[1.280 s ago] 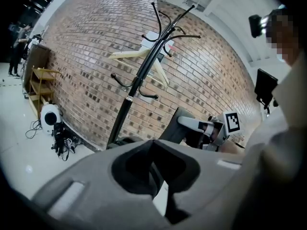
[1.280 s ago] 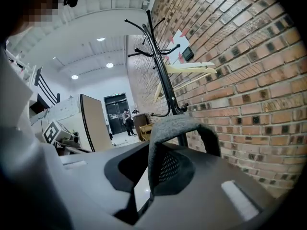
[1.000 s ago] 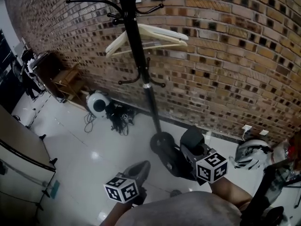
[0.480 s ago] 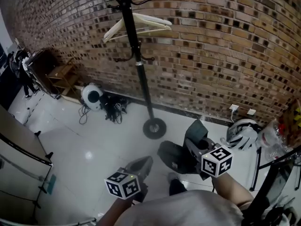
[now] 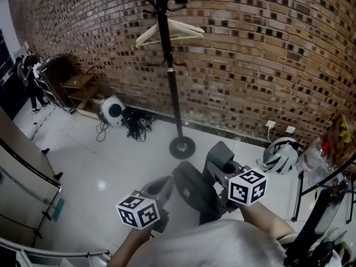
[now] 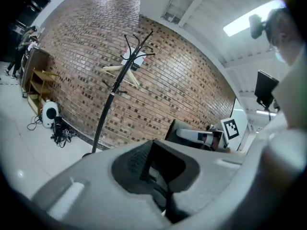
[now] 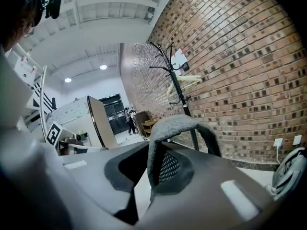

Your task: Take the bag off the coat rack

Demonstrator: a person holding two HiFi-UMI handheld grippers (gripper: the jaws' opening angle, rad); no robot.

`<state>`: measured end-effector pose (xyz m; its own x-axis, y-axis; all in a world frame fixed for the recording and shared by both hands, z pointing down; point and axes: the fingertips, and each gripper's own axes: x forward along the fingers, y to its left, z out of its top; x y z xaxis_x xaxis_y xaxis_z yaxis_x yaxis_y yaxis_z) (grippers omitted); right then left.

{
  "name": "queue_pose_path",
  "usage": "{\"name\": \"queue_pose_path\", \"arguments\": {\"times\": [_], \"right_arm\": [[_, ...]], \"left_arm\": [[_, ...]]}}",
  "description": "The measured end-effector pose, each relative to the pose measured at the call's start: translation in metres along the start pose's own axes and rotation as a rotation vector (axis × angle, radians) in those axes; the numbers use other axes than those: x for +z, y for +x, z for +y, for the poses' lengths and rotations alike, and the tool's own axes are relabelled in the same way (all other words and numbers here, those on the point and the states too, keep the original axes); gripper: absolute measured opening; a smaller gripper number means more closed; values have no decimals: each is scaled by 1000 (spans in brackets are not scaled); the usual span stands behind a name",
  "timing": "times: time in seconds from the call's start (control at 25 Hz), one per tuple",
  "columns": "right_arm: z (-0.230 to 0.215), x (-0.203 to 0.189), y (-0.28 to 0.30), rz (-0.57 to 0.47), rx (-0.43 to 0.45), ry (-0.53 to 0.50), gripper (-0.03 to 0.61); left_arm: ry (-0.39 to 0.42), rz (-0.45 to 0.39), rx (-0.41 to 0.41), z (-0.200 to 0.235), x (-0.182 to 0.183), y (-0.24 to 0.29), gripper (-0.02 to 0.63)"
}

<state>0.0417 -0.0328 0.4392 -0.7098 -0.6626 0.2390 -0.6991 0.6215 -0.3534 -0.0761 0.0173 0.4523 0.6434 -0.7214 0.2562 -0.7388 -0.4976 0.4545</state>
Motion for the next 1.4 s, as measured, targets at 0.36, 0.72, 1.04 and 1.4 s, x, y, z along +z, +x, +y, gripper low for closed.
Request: {"name": "queue_pose_path", "arguments": {"times": [0.36, 0.72, 1.04, 1.4], "right_arm": [[55, -18, -12, 49, 68, -19, 23], [74, -21, -22, 45, 114, -99, 21], [71, -17, -27, 24, 127, -101, 21], [67, -11, -25, 18, 147, -77, 21]], "left_arm": [[-24, -37, 6, -5, -11, -35, 2], [-33, -40, 20, -4, -19, -46, 2], [-35, -40, 16, -3, -22, -40, 2], [-3, -62, -26, -11, -15, -36, 2]]}}
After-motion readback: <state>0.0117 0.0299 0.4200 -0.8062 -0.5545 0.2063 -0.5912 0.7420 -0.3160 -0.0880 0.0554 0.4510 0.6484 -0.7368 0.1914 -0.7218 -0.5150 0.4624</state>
